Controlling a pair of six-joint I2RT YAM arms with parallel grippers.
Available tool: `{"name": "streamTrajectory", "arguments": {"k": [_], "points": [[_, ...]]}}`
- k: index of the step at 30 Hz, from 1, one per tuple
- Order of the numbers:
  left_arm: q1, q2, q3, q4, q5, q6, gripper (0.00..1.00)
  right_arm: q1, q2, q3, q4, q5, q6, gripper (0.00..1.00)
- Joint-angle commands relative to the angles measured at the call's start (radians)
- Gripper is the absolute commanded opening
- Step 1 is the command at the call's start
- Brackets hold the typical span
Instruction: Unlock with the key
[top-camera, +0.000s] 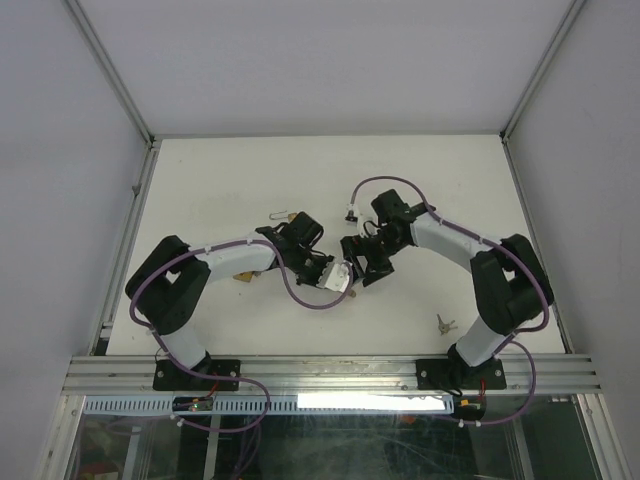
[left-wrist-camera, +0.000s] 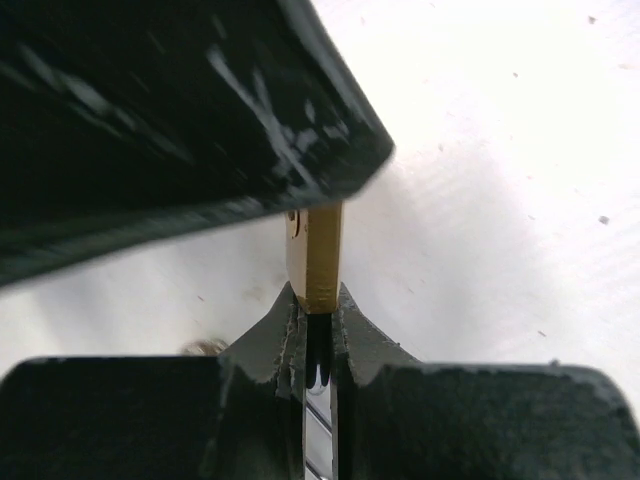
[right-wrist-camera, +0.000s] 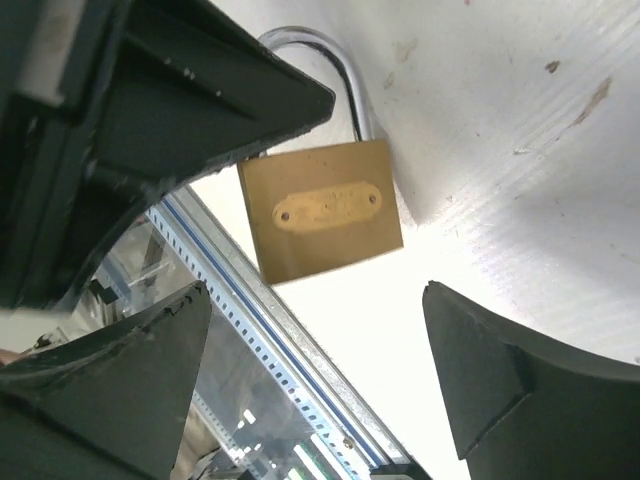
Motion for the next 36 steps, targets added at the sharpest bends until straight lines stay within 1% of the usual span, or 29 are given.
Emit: {"name": "streamTrajectory", "arguments": {"k": [1, 4, 8, 12, 15, 17, 20, 23, 26, 28, 30, 32, 33, 35, 36], "points": [[0.041, -0.062, 0.089, -0.268, 0.024, -0.057, 0.00, -0.008, -0.120, 0.053, 0.015, 0.034, -0.015, 0.89], [0.050, -0.052, 0.119, -0.360, 0.010, -0.061, 0.00, -0.021, -0.161, 0.037, 0.021, 0.063, -0.012, 0.89], [0.056, -0.013, 0.160, -0.409, 0.013, -0.103, 0.00, -0.066, -0.202, 0.027, 0.008, 0.094, 0.005, 0.89], [0.101, 0.056, 0.258, -0.552, 0.093, -0.092, 0.00, -0.108, -0.238, 0.037, -0.001, 0.145, 0.041, 0.89], [0.112, 0.116, 0.339, -0.690, 0.132, -0.046, 0.00, -0.109, -0.253, 0.060, -0.037, 0.227, 0.067, 0.89], [0.112, 0.143, 0.359, -0.732, 0.140, -0.061, 0.00, -0.110, -0.268, 0.069, -0.052, 0.284, 0.094, 0.89], [0.115, 0.148, 0.355, -0.739, 0.142, -0.105, 0.00, -0.111, -0.310, 0.070, -0.063, 0.377, 0.133, 0.88], [0.115, 0.125, 0.330, -0.716, 0.145, -0.136, 0.00, -0.113, -0.344, 0.066, -0.079, 0.514, 0.168, 0.89], [0.116, 0.129, 0.329, -0.718, 0.140, -0.158, 0.00, -0.118, -0.341, 0.090, -0.173, 0.664, 0.206, 0.89], [0.115, 0.139, 0.336, -0.760, 0.136, -0.147, 0.00, -0.128, -0.337, 0.102, -0.247, 0.773, 0.249, 0.90], [0.116, 0.136, 0.329, -0.797, 0.132, -0.139, 0.00, -0.146, -0.348, 0.084, -0.302, 0.875, 0.314, 0.95], [0.116, 0.117, 0.300, -0.816, 0.133, -0.148, 0.00, -0.183, -0.372, 0.045, -0.337, 0.914, 0.376, 0.99], [0.116, 0.105, 0.281, -0.819, 0.134, -0.162, 0.00, -0.211, -0.383, 0.021, -0.349, 0.907, 0.408, 1.00], [0.119, 0.088, 0.241, -0.824, 0.129, -0.196, 0.00, -0.267, -0.410, -0.023, -0.362, 0.883, 0.484, 0.99], [0.124, 0.088, 0.222, -0.828, 0.125, -0.210, 0.00, -0.293, -0.425, -0.049, -0.364, 0.878, 0.535, 0.95]]}}
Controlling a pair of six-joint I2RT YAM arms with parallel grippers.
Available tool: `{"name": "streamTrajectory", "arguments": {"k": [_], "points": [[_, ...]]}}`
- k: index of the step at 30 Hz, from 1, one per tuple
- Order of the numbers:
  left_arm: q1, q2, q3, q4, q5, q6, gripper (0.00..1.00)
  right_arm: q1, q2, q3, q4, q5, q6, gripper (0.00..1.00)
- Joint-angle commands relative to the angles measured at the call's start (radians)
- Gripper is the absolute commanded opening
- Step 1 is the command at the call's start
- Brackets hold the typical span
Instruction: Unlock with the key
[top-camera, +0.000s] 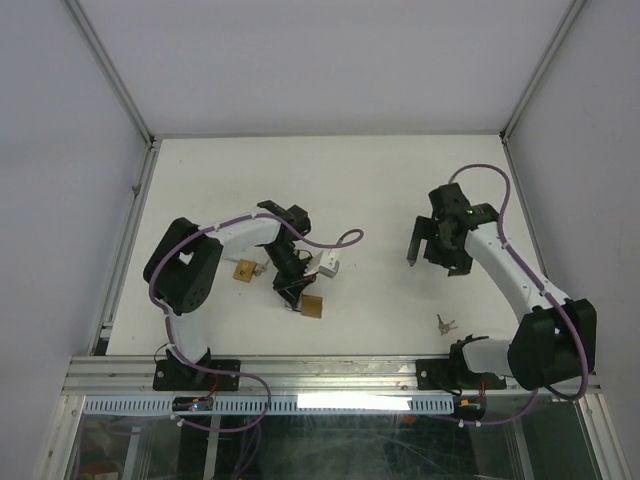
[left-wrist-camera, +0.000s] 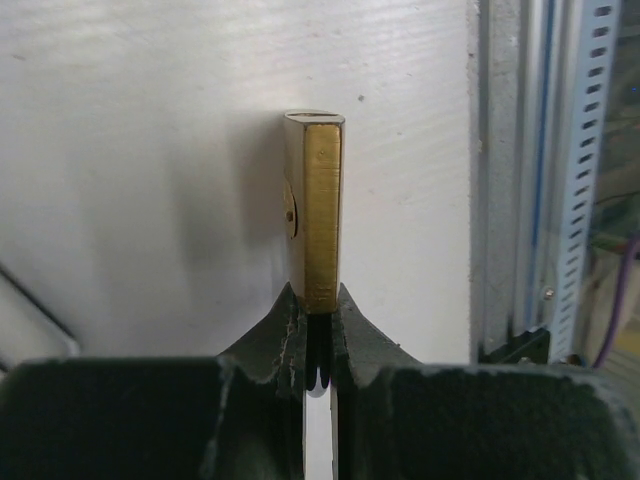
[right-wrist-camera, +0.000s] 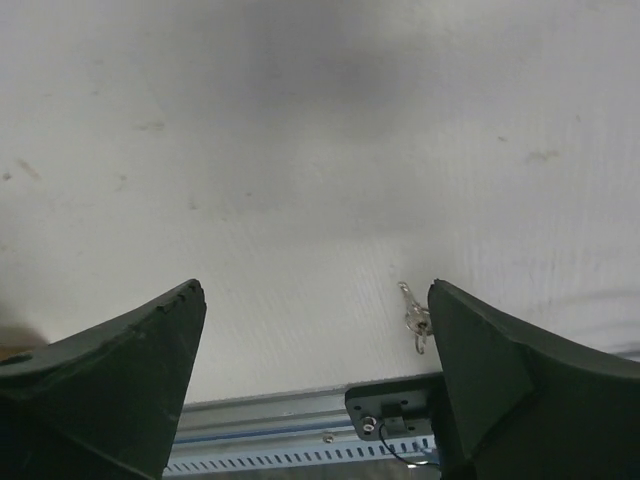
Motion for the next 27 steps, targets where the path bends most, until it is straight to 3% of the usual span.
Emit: {"name": "streamTrajectory", "arguments": {"k": [1, 8, 13, 16, 21, 27], "points": [[0.015, -0.073, -0.070, -0.075, 0.073, -0.068, 0.00, -0.102, -0.091, -0.084, -0.085, 0.081, 0.236, 0.90], [0.092, -0.015, -0.146, -0.065, 0.105, -0.117, 0.00, -0.143, -0.083, -0.155, -0.203, 0.191, 0.545, 0.58], [0.112, 0.064, -0.135, -0.063, 0.066, -0.159, 0.00, -0.145, 0.010, -0.170, -0.293, 0.205, 0.682, 0.60], [0.112, 0.069, -0.151, -0.016, 0.007, -0.179, 0.13, -0.144, 0.014, -0.194, -0.304, 0.174, 0.741, 0.60], [0.117, 0.061, -0.168, 0.031, -0.020, -0.200, 0.23, -0.145, 0.014, -0.237, -0.314, 0.131, 0.802, 0.60], [0.137, 0.032, -0.160, 0.047, -0.042, -0.219, 0.53, -0.143, 0.044, -0.248, -0.322, 0.085, 0.861, 0.59]]}}
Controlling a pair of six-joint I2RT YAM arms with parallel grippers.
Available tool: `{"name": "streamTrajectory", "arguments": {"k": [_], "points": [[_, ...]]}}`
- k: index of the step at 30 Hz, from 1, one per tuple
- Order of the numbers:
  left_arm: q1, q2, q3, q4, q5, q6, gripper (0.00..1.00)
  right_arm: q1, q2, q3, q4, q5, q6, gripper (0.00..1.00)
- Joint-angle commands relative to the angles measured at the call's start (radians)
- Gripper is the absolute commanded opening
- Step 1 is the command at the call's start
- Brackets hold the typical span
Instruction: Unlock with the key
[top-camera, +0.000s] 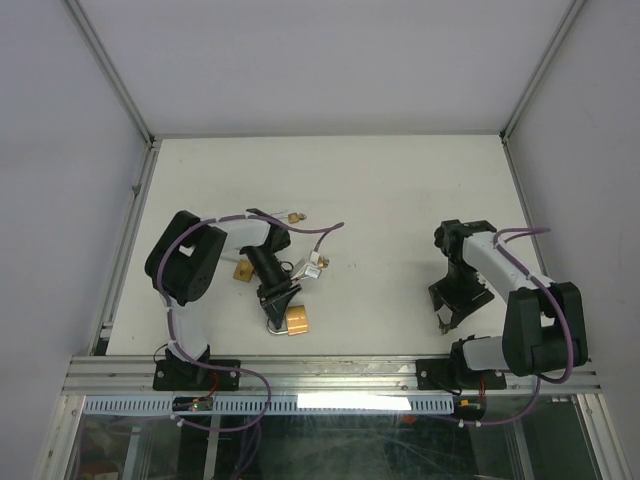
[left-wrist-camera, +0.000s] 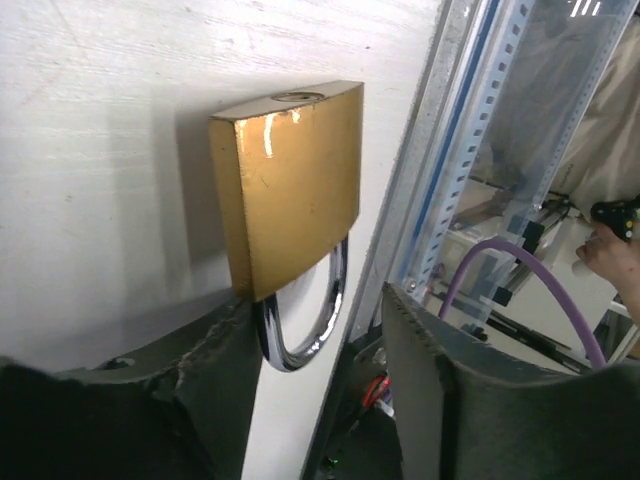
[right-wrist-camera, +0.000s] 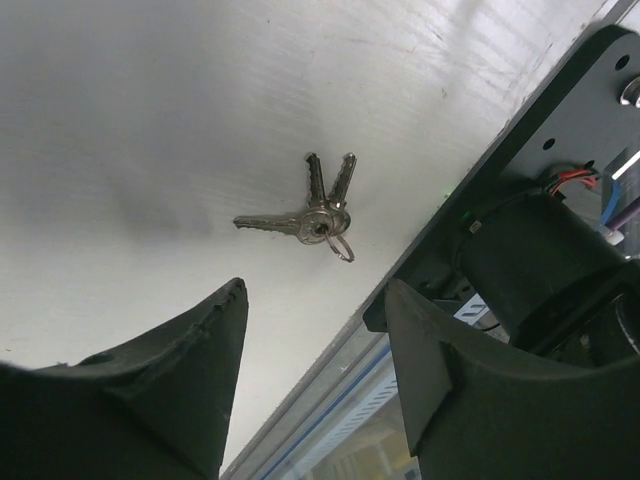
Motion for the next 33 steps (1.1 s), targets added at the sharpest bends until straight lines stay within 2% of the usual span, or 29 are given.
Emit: {"name": "streamTrajectory", "arguments": {"k": [1, 5, 11, 19, 23, 28, 33], "points": [[0.021, -0.033, 0.003, 0.125, -0.108, 0.019, 0.63, -0.003, 0.016, -0.009, -0.028, -0.039, 0.126, 0.59], [0.037, -0.052, 0.036, 0.122, -0.121, 0.018, 0.70, 0.004, 0.059, 0.009, -0.050, -0.004, 0.207, 0.53], [0.040, -0.077, 0.085, 0.085, -0.098, 0.029, 0.71, 0.005, 0.122, 0.034, -0.034, 0.038, 0.308, 0.56], [0.043, -0.101, 0.087, 0.054, -0.068, 0.052, 0.72, 0.010, 0.100, 0.001, -0.042, 0.053, 0.496, 0.58], [0.046, -0.108, 0.088, 0.045, -0.060, 0.066, 0.72, 0.010, 0.122, 0.007, -0.078, 0.056, 0.541, 0.62], [0.052, -0.123, 0.101, 0.034, -0.057, 0.079, 0.73, 0.016, 0.121, 0.005, -0.114, 0.065, 0.656, 0.72], [0.056, -0.132, 0.113, 0.027, -0.048, 0.089, 0.74, 0.015, 0.144, -0.008, -0.047, 0.088, 0.723, 0.73]]}}
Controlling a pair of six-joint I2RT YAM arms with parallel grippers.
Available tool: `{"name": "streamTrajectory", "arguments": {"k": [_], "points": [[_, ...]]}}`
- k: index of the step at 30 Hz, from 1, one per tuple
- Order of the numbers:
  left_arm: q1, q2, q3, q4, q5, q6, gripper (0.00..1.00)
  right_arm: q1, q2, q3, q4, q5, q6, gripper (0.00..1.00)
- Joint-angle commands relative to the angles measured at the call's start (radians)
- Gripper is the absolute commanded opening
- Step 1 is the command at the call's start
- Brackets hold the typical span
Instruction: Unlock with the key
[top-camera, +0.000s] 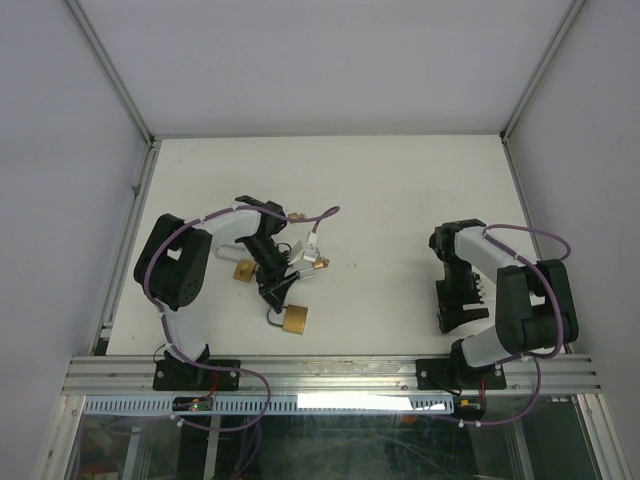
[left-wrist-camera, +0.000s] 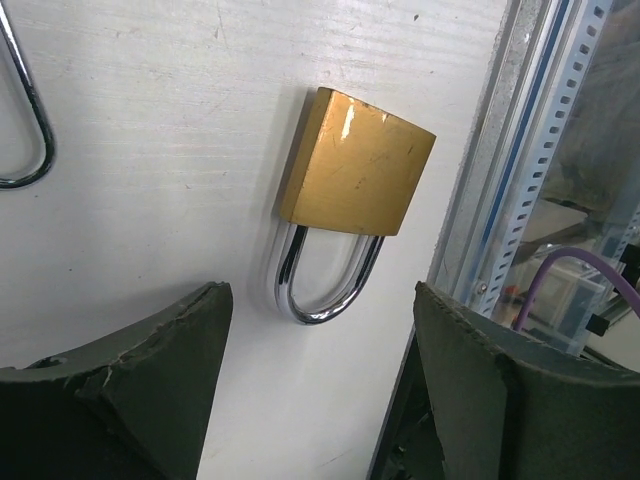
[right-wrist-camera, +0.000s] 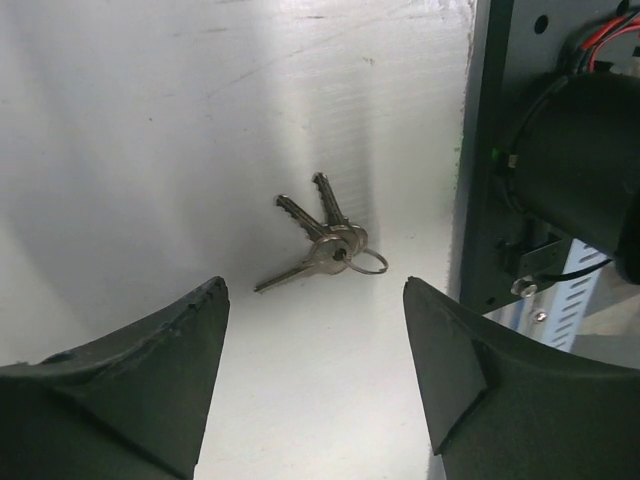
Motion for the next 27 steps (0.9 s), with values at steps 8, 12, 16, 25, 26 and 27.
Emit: {"name": "streamTrajectory", "arguments": {"k": [8, 12, 16, 25, 26, 27], "points": [[0.028, -0.066, 0.063, -0.023, 0.010, 0.086, 0.75, 0.009, 0.001, -0.128, 0.155, 0.080, 0.212, 0.75], [0.031, -0.063, 0.075, -0.026, 0.015, 0.082, 0.75, 0.037, 0.011, -0.128, 0.197, 0.114, 0.196, 0.65], [0.031, -0.055, 0.086, -0.029, 0.020, 0.078, 0.76, 0.076, 0.008, -0.120, 0.232, 0.067, 0.190, 0.60], [0.031, -0.049, 0.080, -0.025, 0.040, 0.071, 0.76, 0.031, -0.137, -0.092, 0.134, 0.092, 0.187, 0.68], [0.031, -0.051, 0.079, -0.024, 0.041, 0.073, 0.76, 0.022, -0.160, -0.101, 0.137, 0.080, 0.191, 0.68], [0.031, -0.052, 0.078, -0.023, 0.040, 0.074, 0.76, 0.021, -0.179, -0.110, 0.132, 0.069, 0.202, 0.68]]}}
